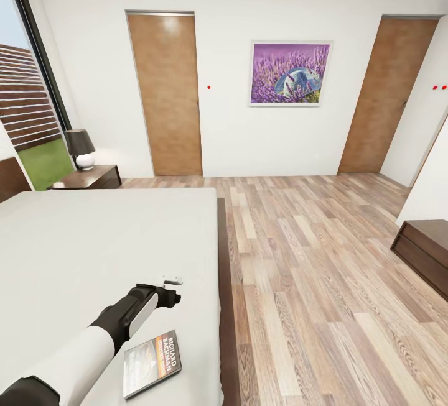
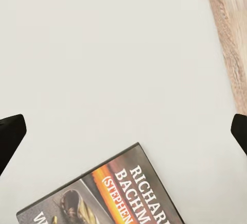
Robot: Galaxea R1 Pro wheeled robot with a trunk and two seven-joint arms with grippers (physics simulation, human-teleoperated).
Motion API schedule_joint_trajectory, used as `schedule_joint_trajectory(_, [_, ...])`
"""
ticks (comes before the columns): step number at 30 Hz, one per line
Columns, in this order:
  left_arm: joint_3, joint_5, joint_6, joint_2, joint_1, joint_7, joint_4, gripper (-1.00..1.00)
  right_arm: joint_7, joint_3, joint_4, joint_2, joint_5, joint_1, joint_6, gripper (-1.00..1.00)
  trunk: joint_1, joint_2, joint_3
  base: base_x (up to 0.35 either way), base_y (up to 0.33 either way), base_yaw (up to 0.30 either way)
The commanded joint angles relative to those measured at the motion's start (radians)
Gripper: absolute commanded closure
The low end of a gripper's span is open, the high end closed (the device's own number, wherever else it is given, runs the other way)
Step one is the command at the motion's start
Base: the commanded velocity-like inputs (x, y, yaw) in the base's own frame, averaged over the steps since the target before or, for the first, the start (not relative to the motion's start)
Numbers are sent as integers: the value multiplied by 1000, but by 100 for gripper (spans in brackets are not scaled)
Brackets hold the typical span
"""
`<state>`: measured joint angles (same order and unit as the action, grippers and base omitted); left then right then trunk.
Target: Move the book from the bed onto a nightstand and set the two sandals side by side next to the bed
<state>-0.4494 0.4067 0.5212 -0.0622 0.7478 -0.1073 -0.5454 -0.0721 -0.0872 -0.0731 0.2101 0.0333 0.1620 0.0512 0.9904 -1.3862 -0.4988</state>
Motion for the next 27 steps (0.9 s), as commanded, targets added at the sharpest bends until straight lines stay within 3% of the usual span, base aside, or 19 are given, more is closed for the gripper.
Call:
schedule_joint_trajectory(1, [-8, 11, 3, -2, 1, -9, -2, -100, -6, -8, 1, 0, 4, 1, 4, -100, 0, -1, -1, 0, 0, 0])
schedule_joint_trajectory(27, [-9, 10, -9, 1, 1, -9, 1, -100, -6, -8, 2, 0, 4, 1, 4, -100, 0, -1, -1, 0, 0, 0])
